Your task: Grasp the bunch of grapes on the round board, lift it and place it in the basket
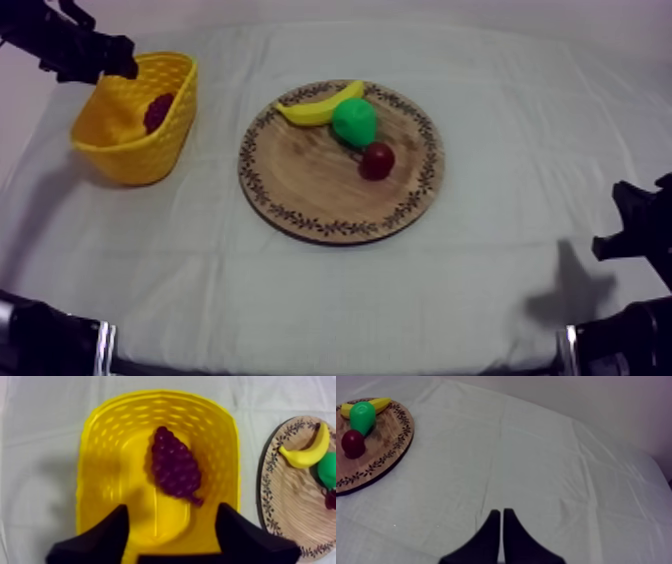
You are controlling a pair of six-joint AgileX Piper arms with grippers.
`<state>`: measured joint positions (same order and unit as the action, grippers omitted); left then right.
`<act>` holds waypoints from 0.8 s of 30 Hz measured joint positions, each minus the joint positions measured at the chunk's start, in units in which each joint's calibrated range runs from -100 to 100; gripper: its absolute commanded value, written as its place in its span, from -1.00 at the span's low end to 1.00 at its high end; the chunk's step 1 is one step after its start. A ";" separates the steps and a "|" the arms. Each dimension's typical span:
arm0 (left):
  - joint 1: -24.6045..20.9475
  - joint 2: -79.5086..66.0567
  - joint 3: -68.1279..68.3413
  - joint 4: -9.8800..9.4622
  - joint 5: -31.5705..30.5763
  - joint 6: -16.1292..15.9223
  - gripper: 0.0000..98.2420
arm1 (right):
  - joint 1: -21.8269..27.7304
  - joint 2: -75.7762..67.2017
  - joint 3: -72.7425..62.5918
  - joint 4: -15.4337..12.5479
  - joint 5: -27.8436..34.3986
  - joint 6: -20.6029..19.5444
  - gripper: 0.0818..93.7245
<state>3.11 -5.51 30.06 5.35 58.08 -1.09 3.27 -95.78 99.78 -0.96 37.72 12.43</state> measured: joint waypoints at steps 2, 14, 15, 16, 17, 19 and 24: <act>0.04 -3.40 2.29 0.04 -0.26 0.11 -0.20 | 0.00 0.00 0.00 0.00 0.00 0.00 -0.99; 0.30 -23.47 18.02 1.21 -1.54 -2.38 -0.97 | 0.00 0.00 0.00 0.00 0.00 0.00 -0.99; 0.30 -25.14 19.43 1.21 -1.64 -2.51 -0.98 | 0.00 0.00 0.00 0.00 0.00 0.00 -0.99; 0.30 -26.42 20.51 1.21 -1.95 -2.68 -0.98 | 0.00 0.00 0.00 0.00 0.00 0.00 -0.99; 0.23 -28.07 21.90 1.21 -2.28 -2.83 -0.99 | 0.00 0.00 0.00 0.00 0.00 0.00 -0.99; 0.02 -31.47 24.44 1.23 -3.06 -3.13 -0.99 | 0.00 0.00 0.00 0.00 0.00 0.00 -0.99; -1.08 -39.69 31.00 1.23 -5.56 -4.16 -1.00 | 0.00 0.00 0.00 0.00 0.00 0.00 -0.99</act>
<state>2.03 -45.19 61.05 6.59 52.52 -5.25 3.27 -95.78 99.78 -0.96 37.72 12.43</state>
